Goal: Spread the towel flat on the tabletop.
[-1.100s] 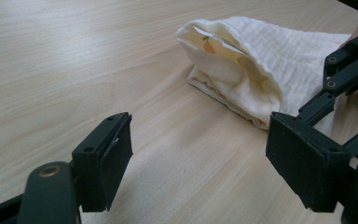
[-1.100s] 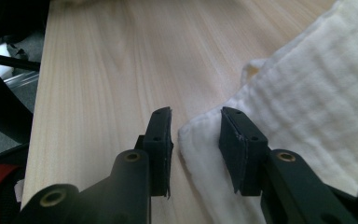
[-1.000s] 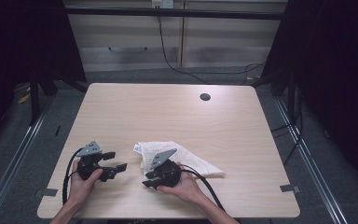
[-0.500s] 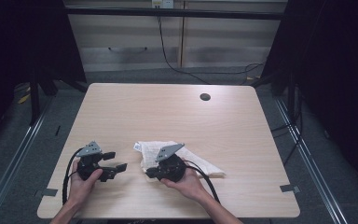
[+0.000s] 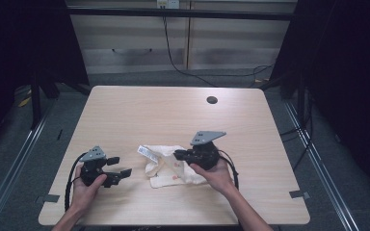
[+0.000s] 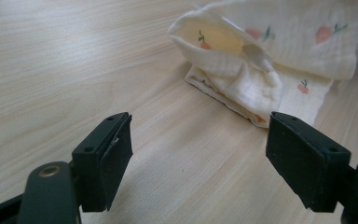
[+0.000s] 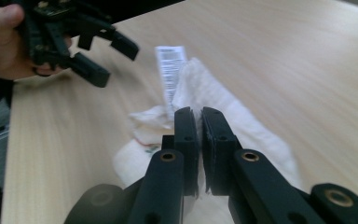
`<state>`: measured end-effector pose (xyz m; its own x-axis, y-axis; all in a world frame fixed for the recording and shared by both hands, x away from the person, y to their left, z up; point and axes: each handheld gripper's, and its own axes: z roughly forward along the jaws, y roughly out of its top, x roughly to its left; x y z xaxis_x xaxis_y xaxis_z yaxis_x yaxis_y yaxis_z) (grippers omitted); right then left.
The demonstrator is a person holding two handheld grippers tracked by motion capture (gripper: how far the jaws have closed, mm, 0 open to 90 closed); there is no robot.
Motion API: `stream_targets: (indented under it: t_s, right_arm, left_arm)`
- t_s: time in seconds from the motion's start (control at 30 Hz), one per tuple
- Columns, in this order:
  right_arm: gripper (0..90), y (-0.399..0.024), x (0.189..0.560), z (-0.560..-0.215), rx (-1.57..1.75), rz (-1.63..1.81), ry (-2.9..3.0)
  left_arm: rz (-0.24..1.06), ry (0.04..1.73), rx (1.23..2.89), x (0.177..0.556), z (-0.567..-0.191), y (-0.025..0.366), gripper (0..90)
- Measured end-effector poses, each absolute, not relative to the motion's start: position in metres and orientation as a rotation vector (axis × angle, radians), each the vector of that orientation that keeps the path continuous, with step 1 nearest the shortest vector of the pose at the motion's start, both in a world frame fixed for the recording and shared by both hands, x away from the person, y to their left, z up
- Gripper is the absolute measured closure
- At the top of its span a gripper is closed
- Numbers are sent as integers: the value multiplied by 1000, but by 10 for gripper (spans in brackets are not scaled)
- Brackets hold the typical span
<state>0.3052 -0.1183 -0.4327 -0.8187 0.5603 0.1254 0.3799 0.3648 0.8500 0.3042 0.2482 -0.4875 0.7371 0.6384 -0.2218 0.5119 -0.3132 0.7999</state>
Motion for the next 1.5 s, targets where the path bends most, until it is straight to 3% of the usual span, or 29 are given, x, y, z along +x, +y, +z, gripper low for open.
stream_targets:
  t_s: [0.53,0.83,1.27,1.43,1.5]
  right_arm:
    - [858,-219,310,-426,1100,1356,2214]
    - [857,-249,315,-461,1243,1255,2204]
    - [855,-247,321,-477,1263,1221,2248]
    - [854,-245,320,-478,1258,1226,2258]
    - [854,-245,320,-478,1255,1228,2260]
  left_arm:
    - [162,857,1985,303,-486,243,227]
    - [141,775,1997,298,-476,226,234]
    - [96,566,2057,289,-452,169,417]
    - [77,541,2140,302,-468,142,471]
    - [51,537,2157,306,-477,139,533]
